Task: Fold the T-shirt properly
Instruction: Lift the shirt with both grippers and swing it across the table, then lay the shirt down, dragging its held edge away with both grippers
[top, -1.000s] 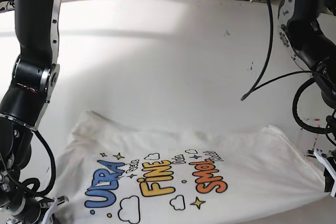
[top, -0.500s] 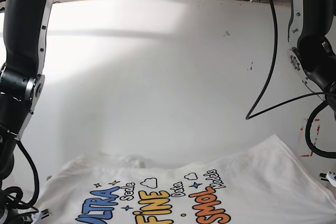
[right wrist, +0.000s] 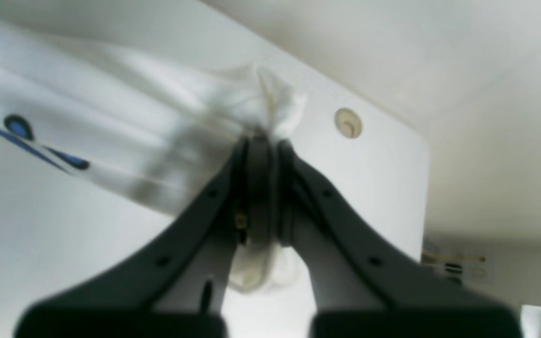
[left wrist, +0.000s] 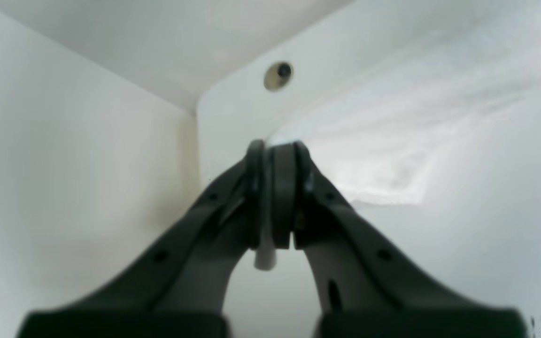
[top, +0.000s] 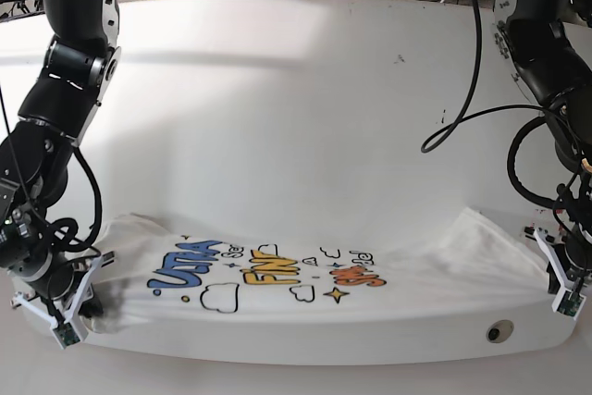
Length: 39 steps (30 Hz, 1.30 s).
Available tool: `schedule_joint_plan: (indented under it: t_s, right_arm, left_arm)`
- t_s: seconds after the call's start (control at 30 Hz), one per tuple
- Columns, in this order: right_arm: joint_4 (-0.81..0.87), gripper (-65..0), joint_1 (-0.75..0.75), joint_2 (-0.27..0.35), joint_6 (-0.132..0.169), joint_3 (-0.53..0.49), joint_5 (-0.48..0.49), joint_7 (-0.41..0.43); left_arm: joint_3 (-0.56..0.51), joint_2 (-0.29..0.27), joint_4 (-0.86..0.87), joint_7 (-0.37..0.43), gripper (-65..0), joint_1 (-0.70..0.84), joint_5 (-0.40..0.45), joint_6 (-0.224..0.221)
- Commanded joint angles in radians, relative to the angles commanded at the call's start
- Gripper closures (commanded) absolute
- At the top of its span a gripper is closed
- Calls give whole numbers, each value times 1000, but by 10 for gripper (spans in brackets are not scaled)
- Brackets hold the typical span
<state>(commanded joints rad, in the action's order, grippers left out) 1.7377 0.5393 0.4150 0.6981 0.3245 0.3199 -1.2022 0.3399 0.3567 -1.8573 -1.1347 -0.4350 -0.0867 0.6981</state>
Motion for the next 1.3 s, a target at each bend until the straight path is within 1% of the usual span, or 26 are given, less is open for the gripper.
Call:
schedule_joint_plan:
  t_s: [0.03,0.07,0.17,0.23,0.3,0.4,0.47,0.67,0.83,0.97,1.13,1.23,1.3]
  right_arm:
    - [12,0,-37,-3,0,12,0,0]
    - [31,0,-81,-21,0,21,2,0]
    - [84,0,-187,-49,0,69,2,0]
    - [101,0,-249,-58,0,87,2,0]
    - [127,0,-299,-69,0,100,31,0]
    - [167,0,-400,-71,0,144,83,0]
    - [176,0,-434,-75,0,161,112,0]
    - [209,0,-566,-77,0,193,138,-6]
    - [213,0,-677,-78,0,256,230,-6]
    - [213,0,-744,-89,0,279,262,-6]
    - [213,0,-807,-98,0,279,261,-6]
    - [209,0,-821,-98,0,279,259,0]
    - [207,0,-821,-98,0,279,258,25]
  left_arm:
    - [0,0,-9,0,0,28,0,0]
    - [0,0,-20,0,0,64,0,0]
    - [2,0,-38,0,0,149,2,0]
    - [2,0,-43,0,0,203,2,0]
    - [2,0,-57,0,0,259,2,0]
    - [15,2,-77,5,0,345,3,0]
    - [34,0,-77,37,0,397,6,0]
    - [44,3,-78,91,0,540,6,0]
    - [46,6,-77,163,0,669,8,0]
    - [46,6,-77,207,0,755,8,0]
    - [46,8,-77,213,0,787,8,0]
    - [46,9,-77,213,0,776,8,0]
    - [43,17,-77,215,0,746,6,0]
